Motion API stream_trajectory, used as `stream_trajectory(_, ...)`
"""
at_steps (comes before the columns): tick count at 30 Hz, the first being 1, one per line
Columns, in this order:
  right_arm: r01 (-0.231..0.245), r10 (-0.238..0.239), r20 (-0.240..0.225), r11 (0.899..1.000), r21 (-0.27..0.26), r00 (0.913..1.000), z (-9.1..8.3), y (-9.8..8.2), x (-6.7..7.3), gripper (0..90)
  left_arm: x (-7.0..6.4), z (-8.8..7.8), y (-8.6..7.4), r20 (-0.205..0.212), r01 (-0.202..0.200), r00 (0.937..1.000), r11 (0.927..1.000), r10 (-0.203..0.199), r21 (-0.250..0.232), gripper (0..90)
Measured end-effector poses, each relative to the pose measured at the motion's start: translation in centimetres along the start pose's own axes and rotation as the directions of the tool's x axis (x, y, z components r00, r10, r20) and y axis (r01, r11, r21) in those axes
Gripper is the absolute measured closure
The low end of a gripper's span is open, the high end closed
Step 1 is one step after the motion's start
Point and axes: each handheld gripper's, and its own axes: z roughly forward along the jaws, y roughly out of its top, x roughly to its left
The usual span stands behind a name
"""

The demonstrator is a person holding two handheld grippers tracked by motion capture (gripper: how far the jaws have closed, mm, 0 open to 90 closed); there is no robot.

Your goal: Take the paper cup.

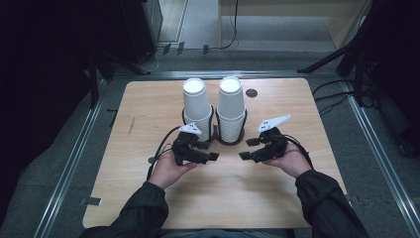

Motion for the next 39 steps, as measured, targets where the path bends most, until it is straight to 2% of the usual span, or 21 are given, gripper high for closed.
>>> stream_trajectory(4,-0.003,0.003,-0.016,1.000,0.018,0.9999,0.0,-0.2,-0.1,41.3,-0.2,-0.1,0.1,-0.010,-0.024,0.9997,0.9997,0.024,0.003,39.0)
stream_trajectory(9,-0.016,0.016,-0.018,1.000,0.021,0.9997,-0.1,-0.3,-0.2,45.4,-0.4,0.0,0.2,-0.019,-0.013,0.9997,0.9999,0.013,-0.001,39.8)
stream_trajectory(11,-0.012,0.012,-0.010,1.000,0.014,0.9999,-0.2,-0.3,-0.2,45.4,-0.7,0.0,0.3,-0.025,-0.026,0.9993,0.9996,0.026,-0.006,41.2)
stream_trajectory(15,-0.040,0.040,-0.011,0.999,0.007,0.9991,-0.3,-0.2,-0.3,45.6,-1.0,0.0,0.4,-0.040,-0.044,0.9982,0.9990,0.044,-0.001,43.5)
stream_trajectory(17,-0.040,0.040,-0.012,0.999,-0.001,0.9991,-0.4,-0.2,-0.3,46.5,-1.0,0.0,0.5,-0.036,-0.048,0.9982,0.9988,0.048,0.003,43.3)
stream_trajectory(21,-0.040,0.040,-0.012,0.999,0.007,0.9991,-0.7,0.0,-0.2,46.5,-0.7,-0.2,0.8,-0.011,-0.024,0.9996,0.9996,0.024,0.013,44.7)
stream_trajectory(24,-0.035,0.035,-0.008,0.999,-0.005,0.9994,-0.8,0.1,-0.3,44.7,-0.6,-0.3,1.0,-0.019,-0.035,0.9992,0.9993,0.035,0.016,47.0)
stream_trajectory(28,-0.042,0.042,-0.005,0.999,0.007,0.9991,-0.8,0.1,-0.4,43.5,-0.6,-0.5,1.3,-0.024,-0.039,0.9990,0.9992,0.039,0.007,51.5)
stream_trajectory(31,-0.030,0.030,0.013,1.000,0.000,0.9995,-1.1,0.3,-0.5,41.0,-0.6,-0.5,1.6,-0.027,-0.035,0.9990,0.9994,0.035,0.005,57.4)
stream_trajectory(34,-0.034,0.034,0.023,0.999,0.005,0.9992,-1.2,0.3,-0.7,40.6,-0.6,-0.4,1.8,-0.040,-0.045,0.9982,0.9990,0.045,0.002,58.8)
stream_trajectory(37,-0.026,0.026,0.032,0.999,0.018,0.9992,-1.2,0.4,-0.9,40.4,-0.6,0.0,1.9,-0.024,-0.036,0.9991,0.9994,0.036,0.000,59.6)
stream_trajectory(39,-0.028,0.027,0.042,1.000,0.011,0.9987,-1.3,0.4,-1.0,39.5,-0.8,0.2,2.0,-0.048,-0.052,0.9975,0.9986,0.052,0.005,60.6)
